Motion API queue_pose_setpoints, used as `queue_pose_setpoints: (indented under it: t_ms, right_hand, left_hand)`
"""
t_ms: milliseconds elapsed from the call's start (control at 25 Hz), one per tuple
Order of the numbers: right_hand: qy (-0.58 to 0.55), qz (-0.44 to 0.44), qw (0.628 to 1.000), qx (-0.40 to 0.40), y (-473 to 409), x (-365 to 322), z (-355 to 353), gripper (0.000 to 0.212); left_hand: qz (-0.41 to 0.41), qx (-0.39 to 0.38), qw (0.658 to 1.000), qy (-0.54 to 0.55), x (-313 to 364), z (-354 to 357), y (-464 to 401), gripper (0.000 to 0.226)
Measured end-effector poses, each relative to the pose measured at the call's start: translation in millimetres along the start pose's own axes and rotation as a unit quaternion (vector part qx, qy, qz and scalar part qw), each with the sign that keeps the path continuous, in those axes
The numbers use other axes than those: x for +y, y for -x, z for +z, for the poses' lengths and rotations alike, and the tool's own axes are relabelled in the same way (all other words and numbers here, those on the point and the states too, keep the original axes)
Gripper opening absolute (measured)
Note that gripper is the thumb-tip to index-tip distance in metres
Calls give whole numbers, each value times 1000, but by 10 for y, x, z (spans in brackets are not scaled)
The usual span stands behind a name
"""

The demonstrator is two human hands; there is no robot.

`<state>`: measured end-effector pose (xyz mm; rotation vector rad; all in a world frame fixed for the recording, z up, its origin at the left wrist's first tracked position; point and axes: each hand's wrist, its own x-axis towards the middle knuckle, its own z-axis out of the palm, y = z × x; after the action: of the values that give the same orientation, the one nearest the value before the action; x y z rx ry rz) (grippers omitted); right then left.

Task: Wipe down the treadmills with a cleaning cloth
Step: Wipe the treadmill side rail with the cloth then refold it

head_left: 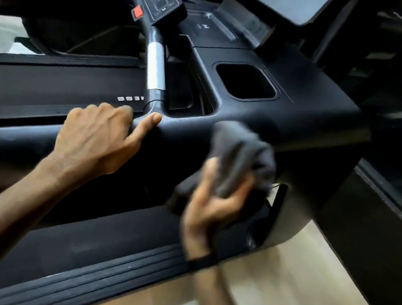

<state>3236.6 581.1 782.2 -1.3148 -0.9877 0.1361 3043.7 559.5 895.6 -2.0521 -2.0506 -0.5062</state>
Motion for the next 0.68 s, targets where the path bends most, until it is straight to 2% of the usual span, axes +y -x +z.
queue_pose_setpoints:
  t_ms: [40, 80, 120, 160, 240, 280, 320, 400, 480, 600, 680]
  right_hand:
    - [-8, 30, 987, -159, 264, 68, 22, 37]
    - [6, 35, 963, -268, 416, 121, -13, 43]
    - [37, 30, 954, -294, 412, 132, -70, 46]
    - [55, 5, 968, -244, 313, 156, -109, 46]
    - [72, -41, 996, -46, -60, 25, -188, 48]
    - [83, -29, 995, 43, -366, -82, -206, 51]
    - [94, -7, 992, 79, -676, -192, -203, 53]
    - [152, 15, 987, 48, -988, -452, -121, 50]
    - [216, -81, 973, -17, -654, -770, 126, 38]
    - [200, -264, 934, -135, 129, -1120, 352, 31]
    - [216, -278, 924, -150, -97, -1027, 295, 34]
  left_hand:
    - [-4, -5, 1000, 3, -3, -8, -4, 75]
    - [-7, -6, 1000, 7, -3, -14, -5, 74]
    - [-8, -2, 1000, 12, -2, -23, -6, 72]
    - [-6, 4, 1000, 19, 6, -26, -2, 71]
    - [-2, 14, 999, 30, 10, -5, 3, 69]
    - [-1, 18, 999, 32, 6, 16, -6, 70]
    - [1, 19, 999, 33, 4, 33, -17, 71]
    - [6, 17, 999, 44, -1, 50, -28, 73]
    - [12, 24, 998, 56, -11, 54, -35, 76]
    - [14, 35, 994, 103, -61, 28, -6, 84]
    - [21, 32, 993, 109, -102, -3, -2, 88]
